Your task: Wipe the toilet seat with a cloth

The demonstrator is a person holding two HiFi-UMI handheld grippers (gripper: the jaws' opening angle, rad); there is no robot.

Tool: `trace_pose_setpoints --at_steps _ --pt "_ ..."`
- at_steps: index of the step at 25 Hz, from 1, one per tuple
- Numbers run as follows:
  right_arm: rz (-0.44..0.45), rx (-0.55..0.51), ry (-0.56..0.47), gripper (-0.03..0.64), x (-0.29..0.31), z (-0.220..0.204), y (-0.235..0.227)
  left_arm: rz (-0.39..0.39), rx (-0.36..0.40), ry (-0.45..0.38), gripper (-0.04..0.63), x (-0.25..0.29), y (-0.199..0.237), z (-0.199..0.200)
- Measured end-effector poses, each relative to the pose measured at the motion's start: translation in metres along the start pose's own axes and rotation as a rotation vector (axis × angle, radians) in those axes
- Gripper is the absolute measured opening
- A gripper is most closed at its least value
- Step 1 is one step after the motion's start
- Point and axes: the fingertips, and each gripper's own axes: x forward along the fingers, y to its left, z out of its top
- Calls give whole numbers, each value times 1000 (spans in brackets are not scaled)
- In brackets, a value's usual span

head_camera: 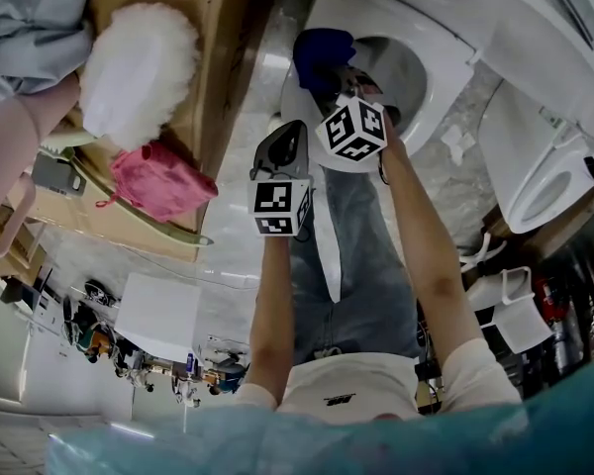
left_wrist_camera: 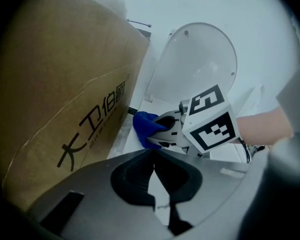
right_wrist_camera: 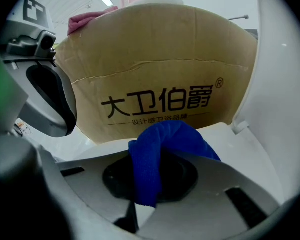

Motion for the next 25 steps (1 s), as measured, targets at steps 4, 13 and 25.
trace_pose_setpoints --at_steps 4,13,25 --pt "-13 9 -4 21 -1 1 -14 -5 5 -4 9 5 -4 9" --pt "-63 68 -31 21 -6 3 -39 -10 21 -17 9 12 -8 23" --pt "-166 156 -49 21 -18 -5 -76 -35 49 -42 9 25 -22 45"
